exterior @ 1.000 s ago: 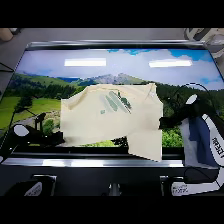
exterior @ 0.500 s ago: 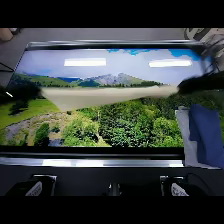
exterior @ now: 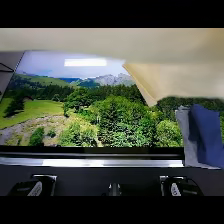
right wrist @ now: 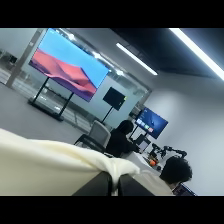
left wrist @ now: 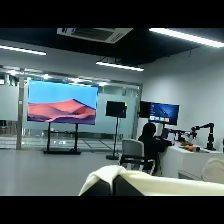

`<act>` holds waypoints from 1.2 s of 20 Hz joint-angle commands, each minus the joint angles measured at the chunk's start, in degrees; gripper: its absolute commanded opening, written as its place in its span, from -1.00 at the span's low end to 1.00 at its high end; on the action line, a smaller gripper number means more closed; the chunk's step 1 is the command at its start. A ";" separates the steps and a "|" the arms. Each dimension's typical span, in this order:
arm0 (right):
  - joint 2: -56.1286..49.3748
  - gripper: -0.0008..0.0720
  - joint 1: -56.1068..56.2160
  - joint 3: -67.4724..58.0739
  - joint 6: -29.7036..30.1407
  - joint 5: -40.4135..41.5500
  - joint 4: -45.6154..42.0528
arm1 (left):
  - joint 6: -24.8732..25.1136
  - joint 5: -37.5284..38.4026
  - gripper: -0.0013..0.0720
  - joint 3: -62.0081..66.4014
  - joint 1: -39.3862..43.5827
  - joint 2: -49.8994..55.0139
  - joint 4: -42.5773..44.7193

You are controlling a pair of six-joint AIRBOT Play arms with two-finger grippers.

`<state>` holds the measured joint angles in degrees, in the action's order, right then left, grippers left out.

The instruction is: Fold the shirts.

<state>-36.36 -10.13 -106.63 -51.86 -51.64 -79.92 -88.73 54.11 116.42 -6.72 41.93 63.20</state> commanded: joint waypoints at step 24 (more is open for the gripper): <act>-65.51 -0.92 7.91 2.58 -6.80 -10.75 5.84 | 2.01 3.45 -0.90 -31.47 0.04 47.36 9.51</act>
<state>-96.49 -3.40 -104.16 -56.86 -73.17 -74.56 -86.98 61.14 81.93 -6.70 81.45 73.89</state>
